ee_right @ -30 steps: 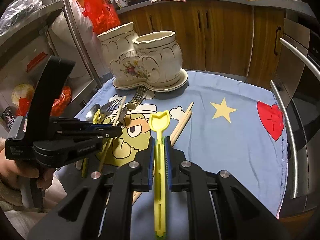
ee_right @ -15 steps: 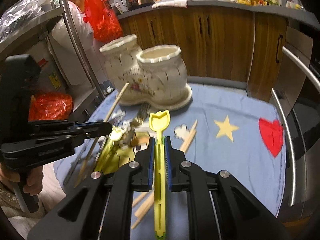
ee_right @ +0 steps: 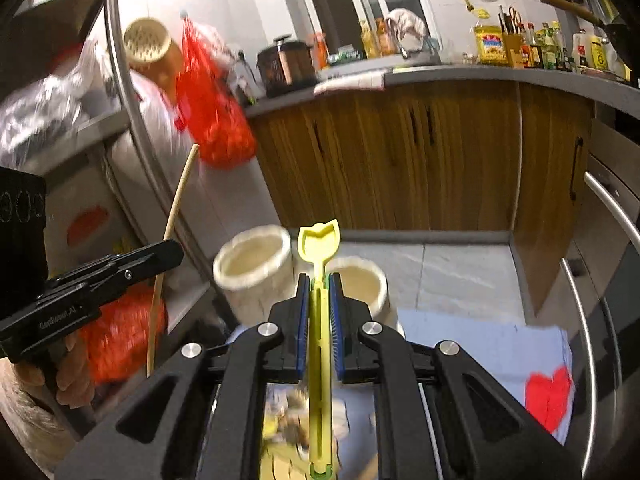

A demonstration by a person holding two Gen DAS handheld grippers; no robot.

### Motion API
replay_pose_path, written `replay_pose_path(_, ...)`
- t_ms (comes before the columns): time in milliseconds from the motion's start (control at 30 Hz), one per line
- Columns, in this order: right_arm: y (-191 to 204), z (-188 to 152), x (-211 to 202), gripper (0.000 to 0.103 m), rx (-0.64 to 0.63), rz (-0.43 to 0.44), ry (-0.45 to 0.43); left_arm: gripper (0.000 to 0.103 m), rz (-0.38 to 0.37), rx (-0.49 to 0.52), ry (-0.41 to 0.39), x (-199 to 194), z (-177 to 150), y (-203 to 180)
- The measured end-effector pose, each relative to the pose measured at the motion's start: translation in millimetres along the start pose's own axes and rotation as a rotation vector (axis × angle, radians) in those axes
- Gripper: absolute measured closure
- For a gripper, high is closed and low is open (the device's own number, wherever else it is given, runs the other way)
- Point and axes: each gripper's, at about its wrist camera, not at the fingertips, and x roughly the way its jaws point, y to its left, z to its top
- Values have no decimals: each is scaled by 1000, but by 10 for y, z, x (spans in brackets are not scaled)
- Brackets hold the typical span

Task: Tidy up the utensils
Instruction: 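Lift the chopstick with the left tool while the right tool carries the yellow spoon to the holder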

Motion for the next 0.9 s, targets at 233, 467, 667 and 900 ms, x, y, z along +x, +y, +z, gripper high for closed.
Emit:
replay_pose_path(233,-97,308,333,93,60,9,-116,98,13,-16,-141,212,481,238)
replay_pose_path(467,-186,268,795,93,82,-46,-119,98,88,-52,-144,661,533,455)
replay_pose_path(667,-332,206,964,93,130,-80,-133,98,110,-61,-140,817,457,510)
replay_pose_path(900,-308,97,1048,93,87,-106,-147,98,103,-52,-103,869,233,496)
